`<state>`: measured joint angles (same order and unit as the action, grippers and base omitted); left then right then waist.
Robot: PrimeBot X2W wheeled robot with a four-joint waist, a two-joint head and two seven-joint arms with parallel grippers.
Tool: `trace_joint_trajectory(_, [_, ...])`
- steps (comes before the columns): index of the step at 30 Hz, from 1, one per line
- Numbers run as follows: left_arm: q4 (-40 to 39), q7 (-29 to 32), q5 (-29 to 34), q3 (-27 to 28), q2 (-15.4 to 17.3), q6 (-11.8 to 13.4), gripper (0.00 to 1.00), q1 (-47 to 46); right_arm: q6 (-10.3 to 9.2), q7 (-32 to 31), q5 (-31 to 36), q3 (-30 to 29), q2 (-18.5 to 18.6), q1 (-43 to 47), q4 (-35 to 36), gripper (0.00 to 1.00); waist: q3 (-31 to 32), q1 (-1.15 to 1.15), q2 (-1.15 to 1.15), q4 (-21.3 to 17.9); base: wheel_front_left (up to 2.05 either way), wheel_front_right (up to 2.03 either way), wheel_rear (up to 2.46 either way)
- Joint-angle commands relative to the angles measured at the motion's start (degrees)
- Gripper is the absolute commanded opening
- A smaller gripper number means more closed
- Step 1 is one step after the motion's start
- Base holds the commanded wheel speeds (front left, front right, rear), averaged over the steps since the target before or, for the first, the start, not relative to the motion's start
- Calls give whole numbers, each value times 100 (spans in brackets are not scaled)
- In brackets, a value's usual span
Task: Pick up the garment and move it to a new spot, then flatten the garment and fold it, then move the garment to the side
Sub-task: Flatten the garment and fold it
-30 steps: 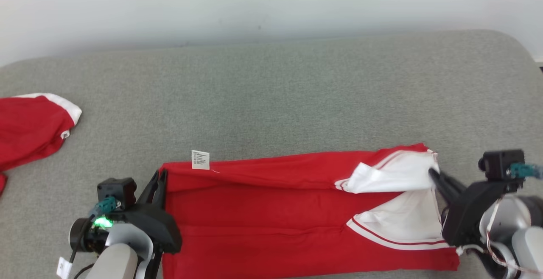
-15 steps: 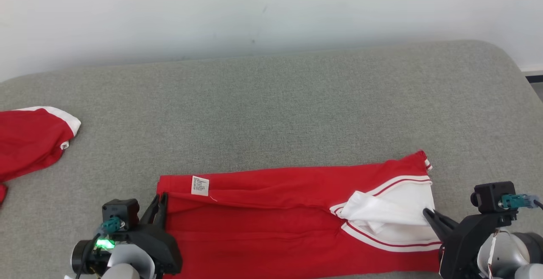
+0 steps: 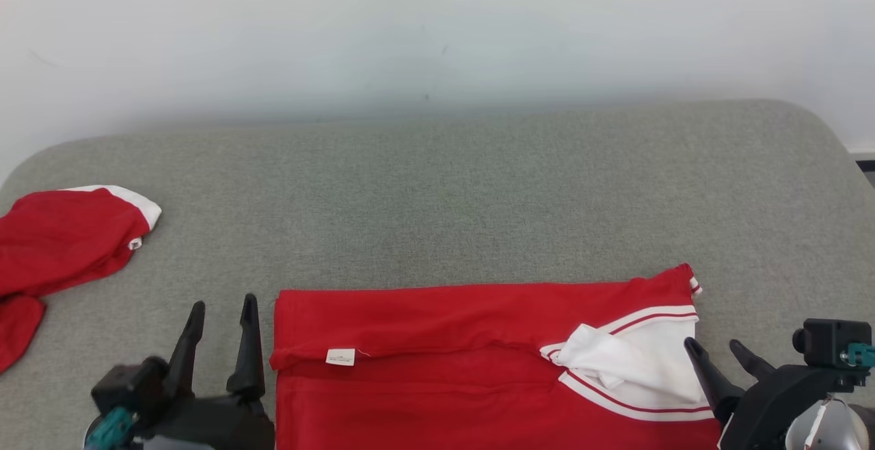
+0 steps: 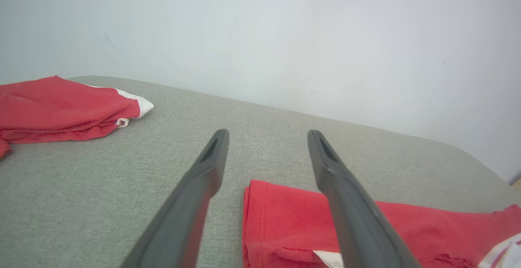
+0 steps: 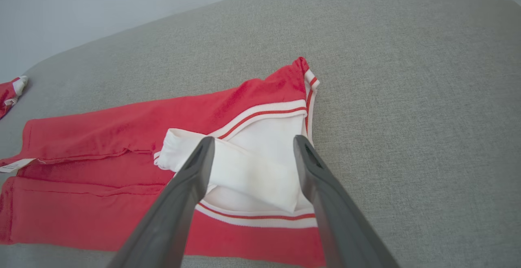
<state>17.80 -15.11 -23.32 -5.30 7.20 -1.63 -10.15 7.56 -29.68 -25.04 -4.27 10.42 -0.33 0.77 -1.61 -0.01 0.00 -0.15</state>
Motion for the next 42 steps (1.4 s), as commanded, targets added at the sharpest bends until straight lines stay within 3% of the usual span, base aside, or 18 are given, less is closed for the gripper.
trace_joint_trajectory(1, [-174, 1, 134, 99, -37, -60, 100, 186, -15, 45, 42, -51, -27, 49, -31, 100, 93, 1, 0, 83, 0, 0, 0])
trace_joint_trajectory(7, [-1111, -1, 603, 734, -314, -248, 100, 843, -15, 170, 106, -334, -221, -161, -362, 100, 187, 1, 0, 179, 0, 0, 0])
trace_joint_trajectory(16, [-1236, -2, 939, 1050, -416, -380, 100, 1314, -15, 225, 379, -605, -314, -584, -1404, 100, 165, 1, 0, 317, 0, 0, 0])
trace_joint_trajectory(28, [-1182, -2, 931, 886, -430, -352, 100, 1398, -15, 88, 831, -945, -207, -1081, -2467, 100, -21, 1, 0, 492, 0, 0, 0])
trace_joint_trajectory(42, [-1088, -3, 993, 838, -429, -413, 100, 1054, -15, -647, 971, -408, 122, -1676, -3505, 100, -417, 1, 0, 673, 0, 0, 0])
